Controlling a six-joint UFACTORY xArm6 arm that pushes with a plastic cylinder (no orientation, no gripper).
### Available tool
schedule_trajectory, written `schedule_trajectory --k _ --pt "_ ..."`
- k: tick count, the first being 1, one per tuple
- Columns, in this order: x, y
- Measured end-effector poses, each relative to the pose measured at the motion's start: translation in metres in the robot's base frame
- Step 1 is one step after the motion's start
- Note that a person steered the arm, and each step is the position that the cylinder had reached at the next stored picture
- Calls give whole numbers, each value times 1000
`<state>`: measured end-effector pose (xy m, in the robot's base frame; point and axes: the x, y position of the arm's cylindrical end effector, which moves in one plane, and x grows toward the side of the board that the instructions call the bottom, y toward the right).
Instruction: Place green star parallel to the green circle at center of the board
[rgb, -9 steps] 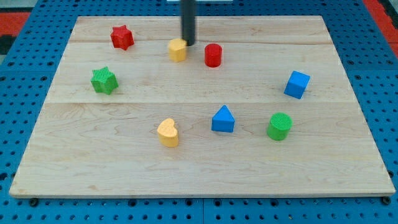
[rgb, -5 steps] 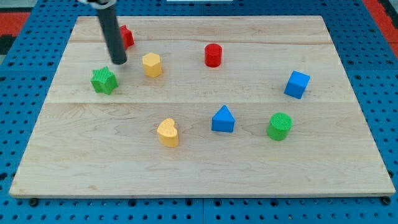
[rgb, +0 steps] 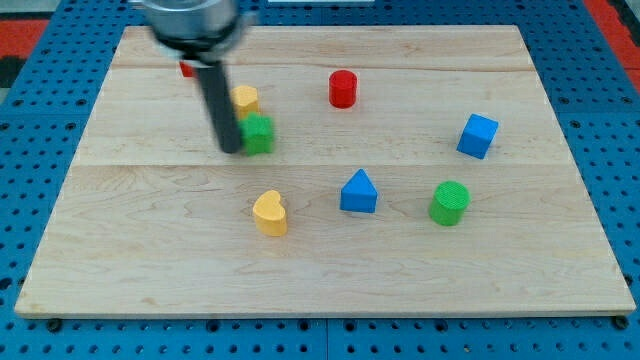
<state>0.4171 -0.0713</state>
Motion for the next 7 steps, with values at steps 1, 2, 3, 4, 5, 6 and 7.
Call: schedule_trajectory --k 1,2,3,4,5,6,7 --pt "-19 72" --pt "-12 30" --pt "-21 27" --pt "-45 45" --pt "-46 111" --pt "-41 107" --pt "-54 45"
